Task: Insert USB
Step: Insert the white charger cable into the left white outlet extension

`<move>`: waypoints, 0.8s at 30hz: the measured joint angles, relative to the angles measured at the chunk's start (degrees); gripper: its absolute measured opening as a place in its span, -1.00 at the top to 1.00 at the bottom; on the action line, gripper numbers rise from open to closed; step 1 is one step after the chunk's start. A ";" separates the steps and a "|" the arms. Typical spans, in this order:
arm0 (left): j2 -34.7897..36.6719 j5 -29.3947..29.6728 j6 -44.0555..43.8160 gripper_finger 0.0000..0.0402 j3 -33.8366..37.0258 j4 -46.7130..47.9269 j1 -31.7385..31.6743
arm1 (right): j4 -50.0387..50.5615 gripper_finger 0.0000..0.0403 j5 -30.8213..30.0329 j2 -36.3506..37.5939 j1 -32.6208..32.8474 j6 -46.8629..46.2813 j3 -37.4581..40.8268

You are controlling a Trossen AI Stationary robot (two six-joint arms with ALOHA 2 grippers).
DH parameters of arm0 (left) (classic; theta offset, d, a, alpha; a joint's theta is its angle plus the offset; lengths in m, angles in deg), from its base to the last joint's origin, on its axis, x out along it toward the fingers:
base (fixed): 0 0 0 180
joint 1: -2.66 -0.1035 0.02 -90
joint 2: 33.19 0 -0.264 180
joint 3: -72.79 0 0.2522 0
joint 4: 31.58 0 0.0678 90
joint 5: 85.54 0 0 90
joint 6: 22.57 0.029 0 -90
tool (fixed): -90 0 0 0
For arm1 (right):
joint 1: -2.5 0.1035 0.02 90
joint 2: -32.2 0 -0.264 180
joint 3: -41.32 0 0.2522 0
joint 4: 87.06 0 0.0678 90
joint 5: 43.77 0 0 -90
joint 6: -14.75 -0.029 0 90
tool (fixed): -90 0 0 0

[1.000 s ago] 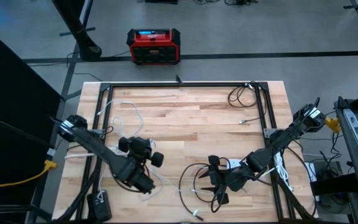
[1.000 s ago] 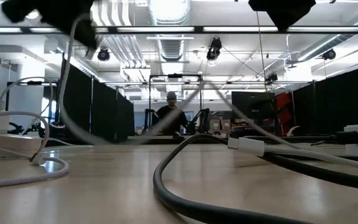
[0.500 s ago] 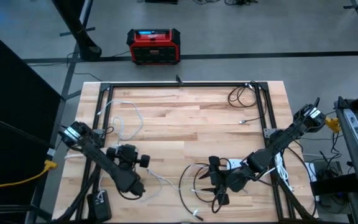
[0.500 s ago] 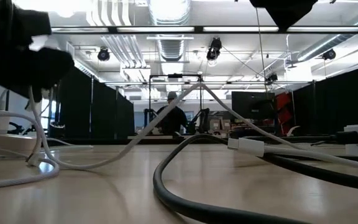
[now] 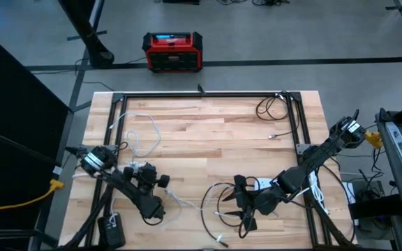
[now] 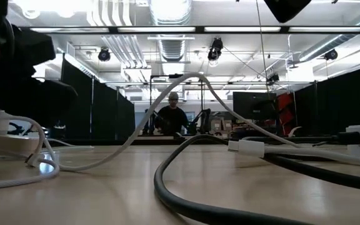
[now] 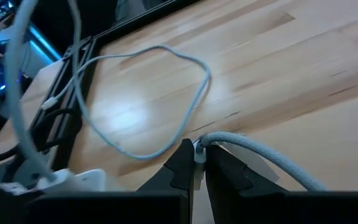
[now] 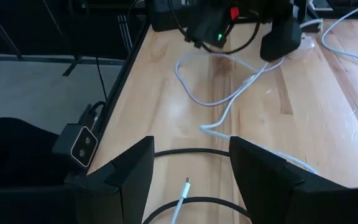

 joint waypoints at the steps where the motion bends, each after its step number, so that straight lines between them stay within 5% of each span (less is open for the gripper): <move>1: -0.38 0.02 0.01 0.94 0.00 -0.12 -0.25 | 0.00 0.03 -0.02 0.00 -0.08 0.00 -0.25; 24: -1.11 -2.62 0.37 0.94 2.43 -1.70 -0.54 | 0.63 0.03 0.03 0.00 -1.01 -2.40 -3.56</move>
